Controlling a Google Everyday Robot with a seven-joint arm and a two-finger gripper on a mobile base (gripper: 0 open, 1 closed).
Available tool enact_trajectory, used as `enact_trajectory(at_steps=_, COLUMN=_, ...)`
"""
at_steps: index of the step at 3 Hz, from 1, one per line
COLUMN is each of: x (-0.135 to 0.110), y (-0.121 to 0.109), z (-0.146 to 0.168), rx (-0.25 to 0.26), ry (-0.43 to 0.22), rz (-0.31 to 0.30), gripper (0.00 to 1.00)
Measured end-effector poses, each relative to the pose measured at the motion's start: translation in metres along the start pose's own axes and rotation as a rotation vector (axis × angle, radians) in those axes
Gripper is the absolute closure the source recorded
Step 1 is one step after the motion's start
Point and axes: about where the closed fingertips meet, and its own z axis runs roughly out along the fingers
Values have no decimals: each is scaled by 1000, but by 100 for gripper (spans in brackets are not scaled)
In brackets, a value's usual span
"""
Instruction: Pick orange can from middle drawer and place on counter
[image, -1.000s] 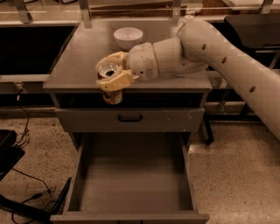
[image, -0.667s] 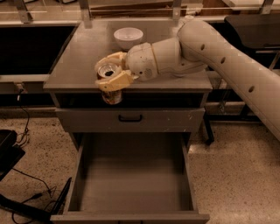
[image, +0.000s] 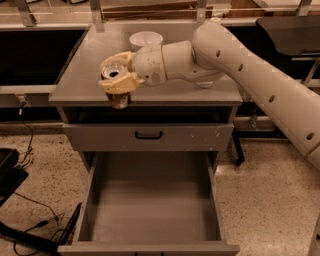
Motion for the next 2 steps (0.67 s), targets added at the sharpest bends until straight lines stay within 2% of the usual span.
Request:
enact_trajectory(at_steps=1, x=3, y=-61, z=13, rx=140, ry=17, rz=54, gripper=100)
enact_trajectory(at_steps=2, x=23, y=-116, z=16, rx=254, ry=-2, rz=133, gripper=100)
